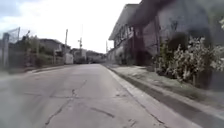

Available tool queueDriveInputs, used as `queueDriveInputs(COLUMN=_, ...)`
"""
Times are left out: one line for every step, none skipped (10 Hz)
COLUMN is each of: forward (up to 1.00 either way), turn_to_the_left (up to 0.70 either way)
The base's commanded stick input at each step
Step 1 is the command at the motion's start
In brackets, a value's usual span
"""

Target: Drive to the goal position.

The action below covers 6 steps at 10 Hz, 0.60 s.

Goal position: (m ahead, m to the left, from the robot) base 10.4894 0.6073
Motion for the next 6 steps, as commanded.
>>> queueDriveInputs(forward=1.00, turn_to_the_left=0.00)
queueDriveInputs(forward=1.00, turn_to_the_left=0.00)
queueDriveInputs(forward=1.00, turn_to_the_left=0.00)
queueDriveInputs(forward=1.00, turn_to_the_left=0.00)
queueDriveInputs(forward=1.00, turn_to_the_left=0.00)
queueDriveInputs(forward=1.00, turn_to_the_left=0.00)
